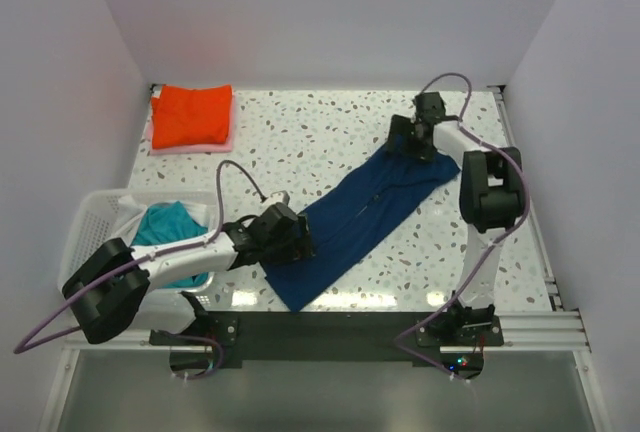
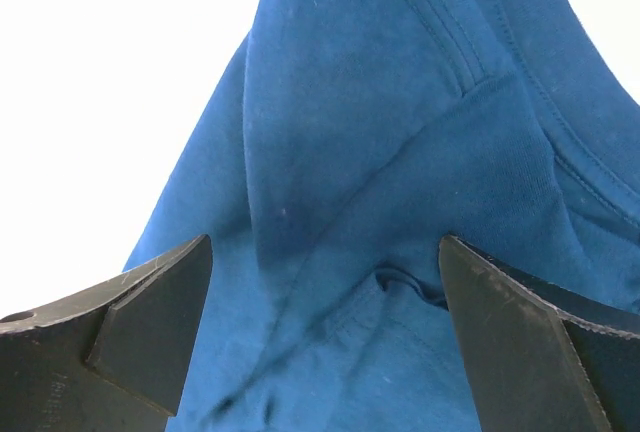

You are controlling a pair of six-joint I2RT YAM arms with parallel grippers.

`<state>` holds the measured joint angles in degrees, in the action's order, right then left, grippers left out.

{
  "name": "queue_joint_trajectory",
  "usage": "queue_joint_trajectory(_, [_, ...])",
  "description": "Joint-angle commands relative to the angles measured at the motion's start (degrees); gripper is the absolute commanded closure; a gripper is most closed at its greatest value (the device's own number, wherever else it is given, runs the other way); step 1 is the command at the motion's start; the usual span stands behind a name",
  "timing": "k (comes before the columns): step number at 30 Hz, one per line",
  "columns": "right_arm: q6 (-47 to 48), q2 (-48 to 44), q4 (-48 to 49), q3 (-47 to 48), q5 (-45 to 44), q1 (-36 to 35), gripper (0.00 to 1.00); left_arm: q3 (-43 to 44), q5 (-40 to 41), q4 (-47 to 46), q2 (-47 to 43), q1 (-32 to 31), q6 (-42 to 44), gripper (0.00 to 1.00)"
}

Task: Fold and stack the t-shirts
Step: Fold the tshirt

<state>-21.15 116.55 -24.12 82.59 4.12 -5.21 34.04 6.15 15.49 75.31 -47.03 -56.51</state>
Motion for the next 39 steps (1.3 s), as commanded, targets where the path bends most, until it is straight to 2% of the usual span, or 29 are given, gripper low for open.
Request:
queue_joint_trajectory(1, [6.46, 9.9, -1.28, 8.8, 5.02, -6.73, 0.01, -3.9, -5.89, 4.82, 1.86, -5.17, -8.0, 0.0])
queue_joint_trajectory(6, [6.91, 19.84, -5.06, 25.13, 6.16, -10.43, 0.01, -2.32, -4.92, 4.21, 2.74, -9.3, -10.72, 0.0])
queue_joint_trajectory(11, [5.24, 28.18, -4.01, 35.08, 9.5, -13.24, 0.01, 0.84, -5.63, 1.74, 7.74, -11.59, -10.9, 0.0])
queue_joint_trajectory(15, [5.68, 34.52, -5.32, 49.11, 8.97, -15.7, 0.01, 7.6, -5.28, 1.65, 12.31, -15.63, -10.02, 0.0])
queue_joint_trajectory(18, [4.45, 37.34, -4.45, 54.24, 9.76, -16.76, 0.01, 11.56, -4.48, 2.44, 14.95, -17.83, -9.67, 0.0])
queue_joint_trajectory(23, [2.95, 36.56, -1.46, 55.31, 9.24, -17.46, 0.01, 15.35, -3.26, 1.65, 15.48, -20.29, -9.5, 0.0])
queue_joint_trajectory(28, [4.44, 31.21, -1.37, 55.75, 12.04, -17.73, 0.01, 17.37, -2.73, 2.44, 15.31, -21.27, -8.71, 0.0])
queue_joint_trajectory(33, [10.06, 23.91, -5.32, 54.45, 14.95, -18.69, 0.01, 21.23, 4.55, 9.36, 11.01, -21.27, -6.6, 0.0])
queue_joint_trajectory(37, [14.72, 18.11, -9.09, 50.57, 8.82, -18.87, 0.01, 21.86, 10.98, 14.46, 3.29, -19.52, -5.46, 0.0])
queue_joint_trajectory(39, [15.52, 16.78, -11.29, 50.48, 3.48, -18.87, 0.01, 20.55, 11.16, 16.32, -0.75, -15.06, -3.79, 0.0])
